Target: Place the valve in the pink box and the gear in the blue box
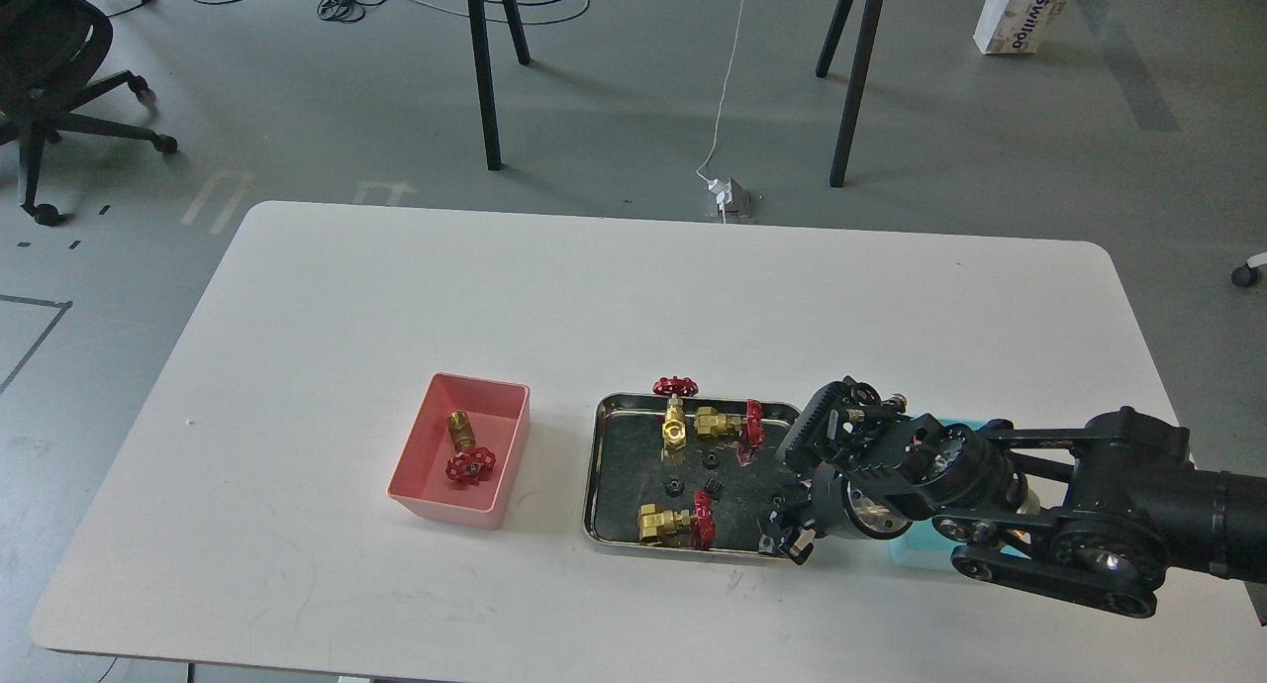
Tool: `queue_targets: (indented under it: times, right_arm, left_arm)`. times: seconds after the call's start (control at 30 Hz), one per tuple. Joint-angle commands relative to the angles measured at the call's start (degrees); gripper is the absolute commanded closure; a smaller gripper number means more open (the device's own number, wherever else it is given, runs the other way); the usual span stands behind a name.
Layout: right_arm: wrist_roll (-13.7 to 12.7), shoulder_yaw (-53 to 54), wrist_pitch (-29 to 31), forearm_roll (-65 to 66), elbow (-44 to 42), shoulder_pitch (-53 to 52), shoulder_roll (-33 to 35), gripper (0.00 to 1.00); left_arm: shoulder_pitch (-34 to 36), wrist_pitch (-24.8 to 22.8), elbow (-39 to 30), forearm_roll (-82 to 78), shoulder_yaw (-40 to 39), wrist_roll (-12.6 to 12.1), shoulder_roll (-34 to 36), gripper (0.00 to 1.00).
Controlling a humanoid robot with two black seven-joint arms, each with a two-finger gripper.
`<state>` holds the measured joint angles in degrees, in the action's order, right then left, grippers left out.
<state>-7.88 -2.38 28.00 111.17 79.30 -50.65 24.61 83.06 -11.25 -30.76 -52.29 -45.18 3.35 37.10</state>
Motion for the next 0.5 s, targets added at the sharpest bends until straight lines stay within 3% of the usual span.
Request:
queue_targets:
  times: [0.0,0.13,0.47]
  right_arm:
    - [-0.03,0.00,0.00,0.01,-0.20,0.02,-0.09,0.69]
    - [-0.03,0.00,0.00,0.01,-0.20,0.37,-0.09,0.70]
    - [-0.82,0.18,0.00,-0.08,0.15,0.20,-0.18,0.86]
  left_arm:
    - [-0.09,0.00,0.00,0.08,0.00,0.08,-0.01,0.03]
    - [-0.09,0.00,0.00,0.08,0.00,0.08,-0.01,0.03]
    - [-0.09,-0.09,0.00,0.08,0.00,0.08,0.08,0.03]
